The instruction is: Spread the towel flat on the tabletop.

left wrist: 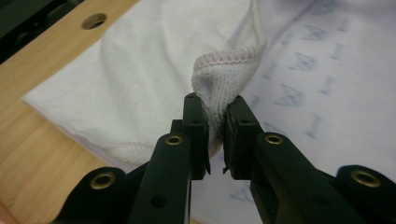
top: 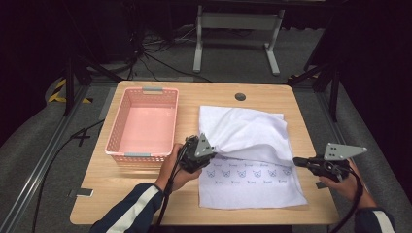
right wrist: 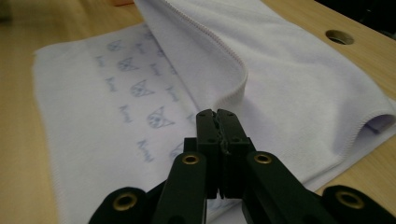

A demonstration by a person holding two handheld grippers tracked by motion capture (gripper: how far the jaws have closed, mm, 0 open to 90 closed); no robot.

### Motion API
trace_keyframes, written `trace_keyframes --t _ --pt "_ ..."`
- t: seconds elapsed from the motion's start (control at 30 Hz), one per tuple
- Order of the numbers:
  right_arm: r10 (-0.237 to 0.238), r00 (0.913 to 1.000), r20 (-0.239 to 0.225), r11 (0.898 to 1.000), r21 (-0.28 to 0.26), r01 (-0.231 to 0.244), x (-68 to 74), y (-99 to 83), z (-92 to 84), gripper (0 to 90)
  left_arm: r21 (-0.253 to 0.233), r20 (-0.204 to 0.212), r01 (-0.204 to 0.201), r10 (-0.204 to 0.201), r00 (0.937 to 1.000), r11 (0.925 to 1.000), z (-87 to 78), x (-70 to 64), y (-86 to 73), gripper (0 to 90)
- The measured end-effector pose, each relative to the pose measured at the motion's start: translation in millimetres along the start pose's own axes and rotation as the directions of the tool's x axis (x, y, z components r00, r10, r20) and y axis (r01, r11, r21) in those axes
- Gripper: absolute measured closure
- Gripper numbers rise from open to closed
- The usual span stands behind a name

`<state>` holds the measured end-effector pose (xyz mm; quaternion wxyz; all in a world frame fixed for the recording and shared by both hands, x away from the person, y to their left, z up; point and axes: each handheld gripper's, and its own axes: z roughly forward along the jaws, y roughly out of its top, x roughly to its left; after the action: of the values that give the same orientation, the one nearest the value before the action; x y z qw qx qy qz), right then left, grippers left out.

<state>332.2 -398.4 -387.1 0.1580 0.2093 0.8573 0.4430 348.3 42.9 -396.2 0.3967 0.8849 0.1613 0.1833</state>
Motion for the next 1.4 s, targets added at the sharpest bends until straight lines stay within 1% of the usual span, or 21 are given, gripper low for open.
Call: trace_keyframes --t 0.03,0.07,0.17,0.2,0.23,0.27,0.33,0.37,0.4,0.57,0.63,0.73,0.8,0.87,1.0,1.1,1.13,1.2,1.27,1.37,1.4 --pt "-0.014 0.9998 -0.014 1.000 0.015 0.014 7.6 -4.2 -5.9 89.0 0.012 0.031 -0.015 0.015 0.9994 0.9998 -4.3 -7.9 -6.6 80.9" --pt "-0.035 0.9990 -0.027 0.999 0.036 0.036 15.2 -9.5 -10.5 89.0 0.023 0.038 -0.027 0.026 0.9990 0.9994 -6.4 -12.8 -10.7 80.9" --pt "-0.029 0.9975 -0.064 0.998 0.060 0.033 24.6 -20.6 -13.9 87.5 0.055 0.049 -0.022 0.020 0.9986 0.9982 -7.7 -21.5 -21.3 75.6" --pt "-0.040 0.9981 -0.048 0.996 0.083 0.043 27.0 -23.6 -12.2 79.0 0.070 0.041 -0.019 0.016 0.9991 0.9974 -6.7 -23.9 -24.9 75.9" --pt "-0.026 0.9994 -0.024 0.996 0.089 0.028 28.7 -25.7 -9.4 78.7 0.064 0.046 -0.011 0.008 0.9989 0.9979 -5.2 -25.6 -29.8 75.9" --pt "-0.028 0.9988 -0.040 0.995 0.092 0.032 30.5 -27.3 -5.1 74.2 0.072 0.055 -0.009 0.005 0.9985 0.9974 -3.8 -25.6 -31.6 74.6" --pt "-0.020 0.9996 -0.019 0.993 0.113 0.022 32.8 -27.6 10.4 64.9 0.097 0.043 -0.011 0.007 0.9990 0.9952 2.7 -25.9 -35.3 59.7" --pt "-0.020 0.9996 -0.019 0.993 0.113 0.022 32.8 -27.6 10.4 64.9 0.110 0.031 -0.023 0.020 0.9993 0.9937 4.9 -25.3 -36.4 59.7" --pt "-0.020 0.9993 -0.030 0.989 0.144 0.024 32.5 -28.7 23.1 56.6 0.115 -0.006 -0.022 0.023 0.9997 0.9931 8.5 -23.1 -38.5 49.8" --pt "-0.041 0.9989 -0.021 0.972 0.230 0.045 29.0 -32.1 38.7 55.3 0.112 0.002 -0.016 0.016 0.9999 0.9936 15.1 -17.0 -40.6 34.7" --pt "-0.033 0.9988 -0.035 0.969 0.243 0.041 24.8 -34.7 40.9 56.8 0.141 0.006 -0.044 0.044 0.9990 0.9891 20.1 -18.0 -39.8 30.0" --pt "-0.047 0.9982 -0.037 0.961 0.272 0.056 21.6 -38.1 45.9 63.0 0.137 0.037 -0.046 0.042 0.9985 0.9895 26.4 -18.1 -40.4 39.1" --pt "-0.044 0.9982 -0.042 0.958 0.281 0.054 19.7 -39.2 48.2 72.7 0.168 0.076 -0.068 0.056 0.9955 0.9834 31.2 -16.4 -41.5 52.8" --pt "-0.053 0.9977 -0.041 0.961 0.270 0.062 18.4 -38.5 47.8 83.5 0.162 0.089 -0.064 0.050 0.9948 0.9847 30.9 -15.4 -42.5 61.8" --pt "-0.053 0.9981 -0.031 0.972 0.229 0.059 17.9 -32.0 38.2 85.2 0.098 0.063 -0.041 0.035 0.9974 0.9943 15.5 -9.4 -38.2 76.5" --pt "-0.052 0.9987 -0.005 0.983 0.176 0.052 17.9 -25.5 25.9 85.5 0.063 0.054 -0.034 0.030 0.9981 0.9974 7.3 -8.4 -35.0 79.8" --pt "-0.052 0.9986 -0.002 0.985 0.162 0.052 18.4 -23.0 20.5 85.5 0.047 0.029 -0.038 0.037 0.9989 0.9981 2.5 -8.8 -33.0 79.6" --pt "-0.059 0.9982 0.012 0.988 0.144 0.057 19.4 -19.6 12.4 85.5 0.031 0.040 -0.026 0.025 0.9989 0.9992 -0.1 -9.7 -31.9 79.8" --pt "-0.082 0.9966 -0.011 0.988 0.128 0.083 26.3 -16.3 -5.1 85.4 0.027 0.053 -0.072 0.071 0.9961 0.9970 -4.7 -18.0 -29.8 80.8" --pt "-0.097 0.9947 -0.035 0.984 0.145 0.101 32.3 -18.1 -13.6 85.4 0.046 0.070 -0.102 0.098 0.9927 0.9938 -4.8 -27.1 -30.9 79.8" --pt "-0.093 0.9941 -0.055 0.982 0.158 0.101 35.7 -23.5 -18.8 85.2 0.072 0.102 -0.133 0.125 0.9869 0.9886 -3.4 -35.5 -34.4 78.7"
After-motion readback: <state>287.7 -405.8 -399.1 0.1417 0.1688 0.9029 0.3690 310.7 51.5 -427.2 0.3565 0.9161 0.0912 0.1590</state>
